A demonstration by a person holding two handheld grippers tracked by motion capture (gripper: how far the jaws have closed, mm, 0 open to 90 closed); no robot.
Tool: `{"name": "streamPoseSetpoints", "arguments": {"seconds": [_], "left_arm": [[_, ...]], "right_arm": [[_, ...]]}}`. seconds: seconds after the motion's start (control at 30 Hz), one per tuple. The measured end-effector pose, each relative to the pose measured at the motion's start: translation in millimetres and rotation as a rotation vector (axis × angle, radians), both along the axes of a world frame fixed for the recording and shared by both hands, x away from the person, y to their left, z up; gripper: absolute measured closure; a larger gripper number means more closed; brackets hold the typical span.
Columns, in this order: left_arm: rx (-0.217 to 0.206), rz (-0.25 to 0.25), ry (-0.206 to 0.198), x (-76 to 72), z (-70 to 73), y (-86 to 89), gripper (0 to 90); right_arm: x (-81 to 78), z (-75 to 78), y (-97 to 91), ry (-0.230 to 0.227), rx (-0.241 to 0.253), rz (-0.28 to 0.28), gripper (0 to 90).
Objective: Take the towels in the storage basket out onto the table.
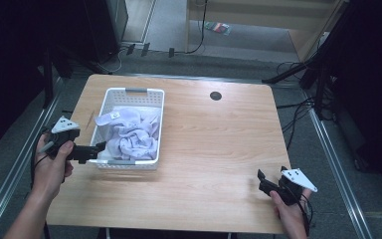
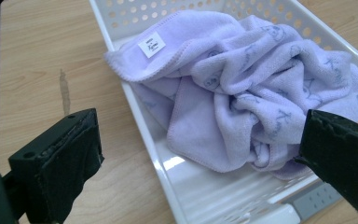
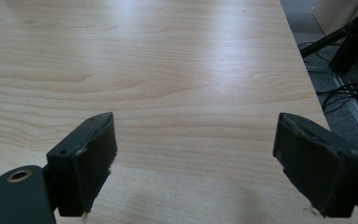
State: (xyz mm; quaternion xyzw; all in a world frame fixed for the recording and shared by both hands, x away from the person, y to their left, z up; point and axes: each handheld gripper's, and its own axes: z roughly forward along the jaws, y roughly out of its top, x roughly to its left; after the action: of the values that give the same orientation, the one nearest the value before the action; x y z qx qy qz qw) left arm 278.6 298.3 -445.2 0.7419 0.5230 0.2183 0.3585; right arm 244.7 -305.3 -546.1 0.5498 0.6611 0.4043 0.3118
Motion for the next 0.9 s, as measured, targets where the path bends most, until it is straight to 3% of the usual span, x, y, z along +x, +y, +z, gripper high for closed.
{"name": "streamPoseSetpoints", "arguments": {"seconds": [0.3,0.7,0.9], "left_arm": [[0.026,-0.019,0.037,16.0,3.5,-14.1,0.0],[0.062,-0.089,0.107,39.6,2.5,-40.4,0.0],[0.067,-0.093,0.127,49.8,-0.8,-46.3,0.0]], "right_arm": [[0.1,0.0,-0.1,0.004,0.007,0.000,13.5],[0.4,0.0,-0.2,0.008,0.008,0.000,13.5],[0.3,0.0,-0.2,0.008,0.009,0.001,13.5]]}}
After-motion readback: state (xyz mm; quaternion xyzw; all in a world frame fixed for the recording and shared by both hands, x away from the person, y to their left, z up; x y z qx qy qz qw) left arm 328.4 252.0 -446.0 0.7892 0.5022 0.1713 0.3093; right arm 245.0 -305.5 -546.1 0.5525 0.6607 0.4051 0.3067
